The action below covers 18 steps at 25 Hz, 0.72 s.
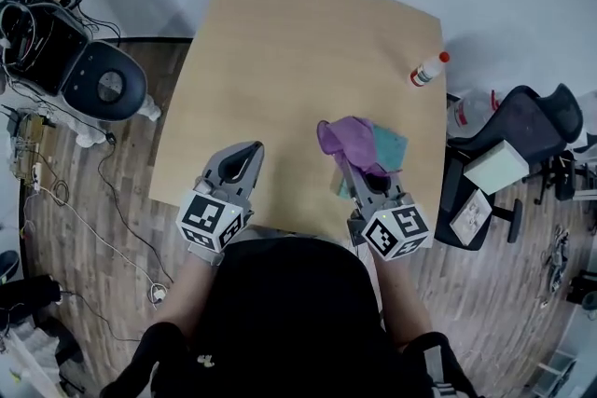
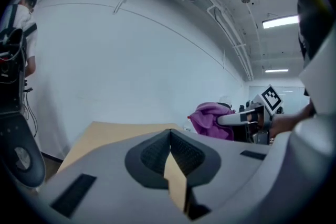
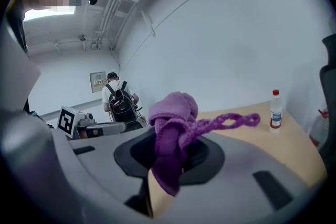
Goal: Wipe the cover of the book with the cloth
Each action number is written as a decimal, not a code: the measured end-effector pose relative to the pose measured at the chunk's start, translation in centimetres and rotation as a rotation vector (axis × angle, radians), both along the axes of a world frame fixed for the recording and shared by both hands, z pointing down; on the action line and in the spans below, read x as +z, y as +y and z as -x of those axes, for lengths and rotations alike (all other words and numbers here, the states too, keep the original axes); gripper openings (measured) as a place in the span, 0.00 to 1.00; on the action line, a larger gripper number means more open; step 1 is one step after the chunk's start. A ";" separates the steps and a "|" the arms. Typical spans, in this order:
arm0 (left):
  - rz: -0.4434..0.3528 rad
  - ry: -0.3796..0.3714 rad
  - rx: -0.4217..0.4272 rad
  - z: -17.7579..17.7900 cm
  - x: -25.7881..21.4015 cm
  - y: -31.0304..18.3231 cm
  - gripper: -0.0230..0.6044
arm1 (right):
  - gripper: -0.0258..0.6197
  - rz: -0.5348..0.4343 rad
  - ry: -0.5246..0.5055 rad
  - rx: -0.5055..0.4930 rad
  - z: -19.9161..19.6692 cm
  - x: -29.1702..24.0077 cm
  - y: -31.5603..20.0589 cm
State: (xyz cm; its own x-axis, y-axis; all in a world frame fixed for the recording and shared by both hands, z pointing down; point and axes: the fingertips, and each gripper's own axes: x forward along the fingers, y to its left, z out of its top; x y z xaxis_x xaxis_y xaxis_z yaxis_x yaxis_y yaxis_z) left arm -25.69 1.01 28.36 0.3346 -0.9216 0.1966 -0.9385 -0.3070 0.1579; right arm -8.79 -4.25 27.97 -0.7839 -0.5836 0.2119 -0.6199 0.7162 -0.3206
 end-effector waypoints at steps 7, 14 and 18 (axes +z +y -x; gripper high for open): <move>-0.019 0.004 -0.046 1.5 -0.9 -0.9 0.07 | 0.20 -0.052 0.038 -0.036 2.3 -1.3 -1.4; -0.041 -0.001 -0.070 3.2 -1.3 -0.7 0.07 | 0.20 -0.084 0.034 -0.051 4.3 -2.0 -1.3; -0.055 -0.005 -0.061 3.1 -1.8 -1.0 0.07 | 0.20 -0.108 0.048 -0.049 4.6 -2.1 -1.3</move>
